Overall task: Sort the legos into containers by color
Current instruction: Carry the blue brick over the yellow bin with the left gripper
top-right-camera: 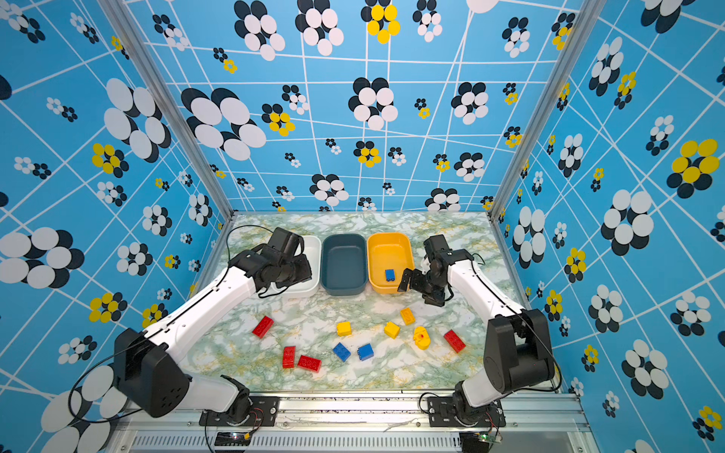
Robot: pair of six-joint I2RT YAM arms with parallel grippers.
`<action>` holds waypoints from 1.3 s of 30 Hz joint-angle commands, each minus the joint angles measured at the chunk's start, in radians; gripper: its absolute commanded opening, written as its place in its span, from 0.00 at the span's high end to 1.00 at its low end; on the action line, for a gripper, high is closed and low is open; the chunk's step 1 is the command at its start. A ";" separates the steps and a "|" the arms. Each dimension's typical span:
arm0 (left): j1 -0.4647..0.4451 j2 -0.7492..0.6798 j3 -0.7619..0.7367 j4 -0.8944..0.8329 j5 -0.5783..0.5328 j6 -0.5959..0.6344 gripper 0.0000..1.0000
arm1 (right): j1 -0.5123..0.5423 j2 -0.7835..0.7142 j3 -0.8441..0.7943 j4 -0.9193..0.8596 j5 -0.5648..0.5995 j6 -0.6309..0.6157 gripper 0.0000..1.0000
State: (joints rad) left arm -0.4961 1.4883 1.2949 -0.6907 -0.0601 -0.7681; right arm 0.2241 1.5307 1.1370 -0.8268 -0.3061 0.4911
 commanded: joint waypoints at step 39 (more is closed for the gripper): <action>-0.226 0.890 0.923 -0.116 0.209 0.114 0.60 | -0.091 -0.238 -0.159 -0.051 0.041 0.031 0.01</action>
State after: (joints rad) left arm -0.7170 2.3684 2.1948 -0.7792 0.1364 -0.6788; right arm 0.1406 1.3109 0.9947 -0.8566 -0.2714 0.5125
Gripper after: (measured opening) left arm 0.390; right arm 0.991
